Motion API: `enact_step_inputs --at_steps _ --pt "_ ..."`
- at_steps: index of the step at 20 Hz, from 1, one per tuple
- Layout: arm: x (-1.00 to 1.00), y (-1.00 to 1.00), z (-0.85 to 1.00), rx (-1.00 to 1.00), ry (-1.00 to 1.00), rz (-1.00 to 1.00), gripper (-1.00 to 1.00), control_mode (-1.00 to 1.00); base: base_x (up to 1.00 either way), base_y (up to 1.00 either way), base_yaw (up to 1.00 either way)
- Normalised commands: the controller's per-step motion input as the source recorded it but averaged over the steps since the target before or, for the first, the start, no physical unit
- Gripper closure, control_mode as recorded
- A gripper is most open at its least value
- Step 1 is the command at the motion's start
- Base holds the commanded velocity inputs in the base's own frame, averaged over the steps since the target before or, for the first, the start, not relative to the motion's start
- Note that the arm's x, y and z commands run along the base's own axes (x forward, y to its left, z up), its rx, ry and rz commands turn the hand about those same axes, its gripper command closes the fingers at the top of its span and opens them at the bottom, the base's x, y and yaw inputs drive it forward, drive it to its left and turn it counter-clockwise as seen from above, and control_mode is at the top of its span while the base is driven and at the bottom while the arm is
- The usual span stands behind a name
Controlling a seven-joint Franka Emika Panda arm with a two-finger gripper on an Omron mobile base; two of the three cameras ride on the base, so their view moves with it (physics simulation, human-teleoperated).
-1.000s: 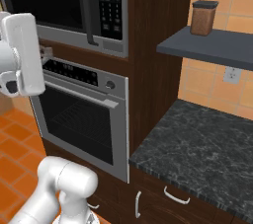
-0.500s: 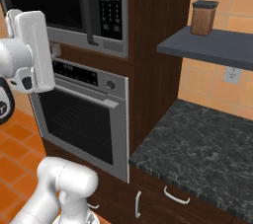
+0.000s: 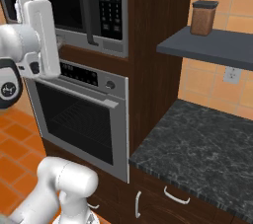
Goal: Open the microwave, place the bowl with waffle inside the microwave, then close the microwave door and turn it on.
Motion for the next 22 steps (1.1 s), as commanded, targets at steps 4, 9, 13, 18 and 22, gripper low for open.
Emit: enact_step_inputs --at_steps 4,9,13,18,22 --pt "0.64 0.00 -0.16 -0.02 0.04 0.03 1.00 -1.00 0.00 0.00 0.00" --pt "0.52 -0.09 0.00 0.00 0.00 0.01 1.00 -1.00 0.00 0.00 0.00" --pt "0.35 -0.18 0.00 0.00 0.00 0.00 1.00 -1.00 0.00 0.00 0.00" --pt "0.34 -0.23 0.00 0.00 0.00 0.00 1.00 -1.00 0.00 0.00 0.00" --pt "0.61 -0.04 -0.08 -0.01 0.00 0.00 1.00 -1.00 0.00 0.00 0.00"
